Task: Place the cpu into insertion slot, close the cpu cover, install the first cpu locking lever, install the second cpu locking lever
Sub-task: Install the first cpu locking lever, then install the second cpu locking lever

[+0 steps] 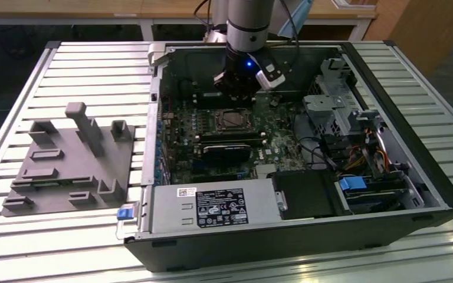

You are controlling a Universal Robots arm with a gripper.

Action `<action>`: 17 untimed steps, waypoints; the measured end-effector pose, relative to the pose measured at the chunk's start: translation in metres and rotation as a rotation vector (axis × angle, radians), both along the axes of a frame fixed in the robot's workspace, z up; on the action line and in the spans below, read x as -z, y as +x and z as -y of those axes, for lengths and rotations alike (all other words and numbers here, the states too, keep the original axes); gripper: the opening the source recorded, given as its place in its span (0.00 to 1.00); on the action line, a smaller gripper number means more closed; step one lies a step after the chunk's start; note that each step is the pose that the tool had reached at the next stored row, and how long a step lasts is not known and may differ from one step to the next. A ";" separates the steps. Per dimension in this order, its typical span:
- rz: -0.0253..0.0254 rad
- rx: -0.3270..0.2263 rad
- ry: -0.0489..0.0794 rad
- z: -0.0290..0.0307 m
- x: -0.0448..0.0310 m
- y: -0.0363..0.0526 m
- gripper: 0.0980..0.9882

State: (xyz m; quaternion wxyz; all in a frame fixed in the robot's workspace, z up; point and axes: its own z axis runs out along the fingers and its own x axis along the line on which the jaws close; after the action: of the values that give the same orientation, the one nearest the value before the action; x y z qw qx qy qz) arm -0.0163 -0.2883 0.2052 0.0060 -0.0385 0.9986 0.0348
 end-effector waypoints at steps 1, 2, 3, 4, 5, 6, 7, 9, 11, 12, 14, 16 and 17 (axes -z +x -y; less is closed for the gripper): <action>0.0001 0.000 0.000 0.0000 -0.0017 0.0000 0.01; 0.0001 0.000 0.000 0.0000 -0.0022 0.0000 0.01; 0.0001 0.000 0.000 -0.0001 -0.0022 0.0000 0.01; 0.0001 0.000 0.000 0.0001 -0.0022 0.0001 0.01; 0.0000 0.000 0.000 0.0004 -0.0023 0.0001 0.01; 0.0001 0.000 0.000 0.0006 -0.0022 0.0002 0.01; 0.0001 0.000 0.000 0.0007 -0.0022 0.0002 0.01; 0.0000 0.000 0.000 0.0013 -0.0023 0.0002 0.01; 0.0000 0.000 0.000 0.0019 -0.0022 0.0003 0.01; 0.0000 0.000 0.000 0.0022 -0.0022 0.0004 0.01; 0.0001 0.000 0.000 0.0028 -0.0022 0.0005 0.01; 0.0001 0.000 0.000 0.0033 -0.0022 0.0010 0.01; 0.0001 0.000 0.000 0.0037 -0.0022 0.0011 0.01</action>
State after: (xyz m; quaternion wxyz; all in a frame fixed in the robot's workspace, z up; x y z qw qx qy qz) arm -0.0152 -0.2920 0.2074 0.0060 -0.0383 0.9986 0.0347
